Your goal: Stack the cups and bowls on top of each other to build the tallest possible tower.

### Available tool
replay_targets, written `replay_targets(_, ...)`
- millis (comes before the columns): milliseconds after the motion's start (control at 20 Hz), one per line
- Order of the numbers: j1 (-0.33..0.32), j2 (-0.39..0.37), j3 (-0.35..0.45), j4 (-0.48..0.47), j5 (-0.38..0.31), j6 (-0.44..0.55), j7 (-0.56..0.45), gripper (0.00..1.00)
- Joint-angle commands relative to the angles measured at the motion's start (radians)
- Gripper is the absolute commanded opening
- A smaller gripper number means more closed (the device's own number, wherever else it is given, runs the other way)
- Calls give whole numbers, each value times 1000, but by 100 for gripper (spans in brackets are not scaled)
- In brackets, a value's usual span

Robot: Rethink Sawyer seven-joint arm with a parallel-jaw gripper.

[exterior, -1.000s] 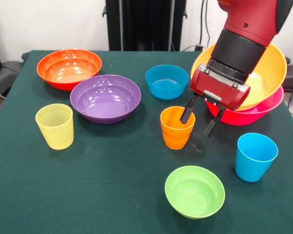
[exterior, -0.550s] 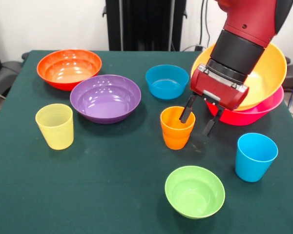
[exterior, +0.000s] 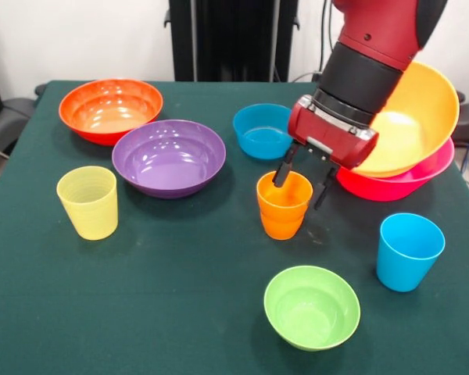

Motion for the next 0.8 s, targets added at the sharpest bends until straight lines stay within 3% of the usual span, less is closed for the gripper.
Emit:
replay_targets(50,-29,-12,162,58,-68,65,-26,100)
replay_targets(500,-50,-138,160,75,-88,218,-106,100)
replay_targets(800,-138,-223,214,141,-147,209,-195,100)
